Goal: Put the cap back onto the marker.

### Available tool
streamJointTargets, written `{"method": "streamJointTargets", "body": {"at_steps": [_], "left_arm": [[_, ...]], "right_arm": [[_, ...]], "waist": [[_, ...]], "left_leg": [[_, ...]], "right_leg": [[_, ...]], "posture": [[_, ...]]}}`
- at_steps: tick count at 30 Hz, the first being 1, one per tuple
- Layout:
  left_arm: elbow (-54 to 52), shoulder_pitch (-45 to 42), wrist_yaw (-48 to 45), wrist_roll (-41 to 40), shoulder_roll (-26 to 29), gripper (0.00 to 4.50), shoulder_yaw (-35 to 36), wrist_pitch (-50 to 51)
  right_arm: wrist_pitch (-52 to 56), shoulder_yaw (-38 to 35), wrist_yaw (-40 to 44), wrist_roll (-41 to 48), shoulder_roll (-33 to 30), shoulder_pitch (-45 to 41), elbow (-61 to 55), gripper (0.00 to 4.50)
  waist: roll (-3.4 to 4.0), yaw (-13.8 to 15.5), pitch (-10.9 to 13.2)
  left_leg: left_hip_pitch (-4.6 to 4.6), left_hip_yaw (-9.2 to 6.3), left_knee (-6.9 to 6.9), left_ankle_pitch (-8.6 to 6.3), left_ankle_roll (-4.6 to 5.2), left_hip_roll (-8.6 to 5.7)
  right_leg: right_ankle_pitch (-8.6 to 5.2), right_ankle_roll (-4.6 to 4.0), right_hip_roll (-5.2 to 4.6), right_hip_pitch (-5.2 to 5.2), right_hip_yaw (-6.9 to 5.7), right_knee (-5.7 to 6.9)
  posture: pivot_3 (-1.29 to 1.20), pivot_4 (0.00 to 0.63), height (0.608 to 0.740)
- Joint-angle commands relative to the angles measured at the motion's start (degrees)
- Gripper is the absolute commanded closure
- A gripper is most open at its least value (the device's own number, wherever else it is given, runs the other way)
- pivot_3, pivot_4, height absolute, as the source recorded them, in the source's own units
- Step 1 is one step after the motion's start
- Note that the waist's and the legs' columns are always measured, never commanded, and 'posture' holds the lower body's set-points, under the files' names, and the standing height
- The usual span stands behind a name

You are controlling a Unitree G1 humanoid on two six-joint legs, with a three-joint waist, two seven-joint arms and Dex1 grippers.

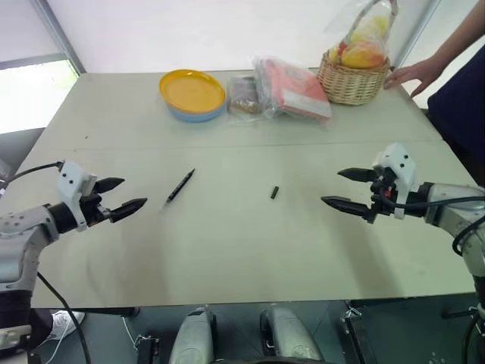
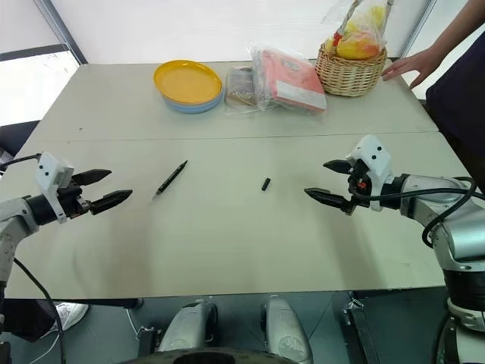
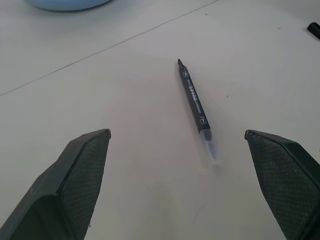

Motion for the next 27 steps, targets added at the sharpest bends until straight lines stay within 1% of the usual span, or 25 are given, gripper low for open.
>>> {"method": "streamJointTargets", "body": {"at_steps": [1, 5, 9, 11, 13, 15, 19, 22, 24, 27], "left_arm": [[-1.3, -0.2, 0.56, -0.31, -0.3, 0.0, 1.67, -1.03], [-2.31, -0.04, 0.94, -0.63, -0.97, 0.0, 1.67, -0.75], [-3.81, 0.19, 1.59, -0.71, -2.12, 0.0, 0.82, -0.32], [-4.44, -0.16, 2.15, -0.47, -2.91, 0.0, 0.1, 0.01], [-4.98, -0.74, 3.02, -0.2, -3.9, 0.0, -0.62, 0.29], [-5.77, -1.21, 4.36, -0.02, -4.95, 0.0, -1.15, 0.62], [-9.0, -1.94, 9.44, 0.47, -7.58, 0.0, -2.09, 2.42], [-11.47, -2.68, 13.26, 1.84, -9.83, 0.0, -4.14, 3.6], [-11.64, -3.92, 16.3, 3.68, -12.13, 0.0, -6.62, 4.42], [-9.14, -6.21, 20.43, 6.03, -15.76, 0.0, -9.21, 5.23]], "right_arm": [[-1.1, -0.24, 0.31, -0.07, -0.08, -1.24, -0.82, 0.1], [-1.95, 0.42, 1.08, -0.1, -0.11, -2.14, -0.42, 0.1], [-1.83, 2.91, 5.18, 2.26, 0.27, -5.12, -1.49, 0.1], [-1.52, 5.83, 8.22, 3.38, 0.82, -7.69, -2.79, 0.1], [-2.23, 9.51, 10.51, 2.81, 1.95, -10.53, -3.26, 0.1], [-3.47, 11.56, 11.42, 1.59, 3.26, -12.52, -2.05, 0.1], [-5.74, 13.3, 11.99, -0.44, 4.88, -14.05, 0.93, 0.1], [-7.11, 14.03, 11.87, -1.54, 5.96, -13.73, 2.0, 0.1], [-7.6, 14.28, 11.37, -1.96, 7.01, -13.19, 2.24, 0.1], [-7.83, 14.39, 10.49, -2.41, 8.27, -12.57, 2.04, 0.1]], "waist": [[0.0, -0.01, 0.0], [0.0, -0.01, 0.0], [0.0, -0.08, 0.0], [0.0, -0.04, 0.0], [0.0, -0.2, 0.0], [-0.01, -0.12, 0.0], [-0.01, 0.26, 0.0], [-0.03, 0.28, -0.01], [-0.03, 0.31, -0.01], [-0.04, 0.27, -0.02]], "left_leg": [[0.0, 0.0, 0.0, 0.0, 0.0, 0.0], [0.0, 0.0, 0.01, 0.0, 0.0, -0.02], [0.01, 0.01, 0.02, 0.0, 0.0, -0.03], [0.01, 0.0, 0.02, 0.0, 0.0, -0.02], [0.03, -0.01, 0.03, 0.0, 0.0, -0.01], [0.04, -0.02, 0.02, 0.0, 0.0, 0.0], [-0.02, -0.05, 0.06, 0.0, 0.0, -0.02], [-0.09, -0.06, 0.12, 0.0, 0.0, -0.03], [-0.09, -0.06, 0.13, 0.0, 0.0, -0.04], [-0.08, -0.07, 0.16, 0.0, 0.0, -0.12]], "right_leg": [[0.01, 0.02, 0.0, 0.0, 0.0, 0.0], [0.01, 0.02, 0.01, 0.0, 0.0, 0.0], [0.02, 0.03, 0.02, 0.0, 0.0, 0.02], [0.02, 0.04, 0.05, 0.01, 0.0, 0.01], [0.02, 0.04, 0.07, 0.02, -0.01, 0.02], [0.03, 0.04, 0.08, 0.01, 0.0, 0.05], [0.04, 0.05, 0.06, 0.03, -0.02, 0.03], [0.05, 0.08, -0.01, 0.02, -0.03, 0.02], [0.06, 0.09, -0.04, 0.02, -0.02, 0.02], [0.07, 0.1, -0.01, 0.06, -0.03, 0.04]], "posture": [[0.0, 0.15, 0.74], [0.0, 0.15, 0.74], [0.0, 0.15, 0.74], [0.0, 0.15, 0.74], [0.0, 0.15, 0.74], [0.0, 0.15, 0.74], [0.0, 0.15, 0.74], [0.0, 0.15, 0.74], [0.0, 0.15, 0.74], [0.0, 0.15, 0.74]]}}
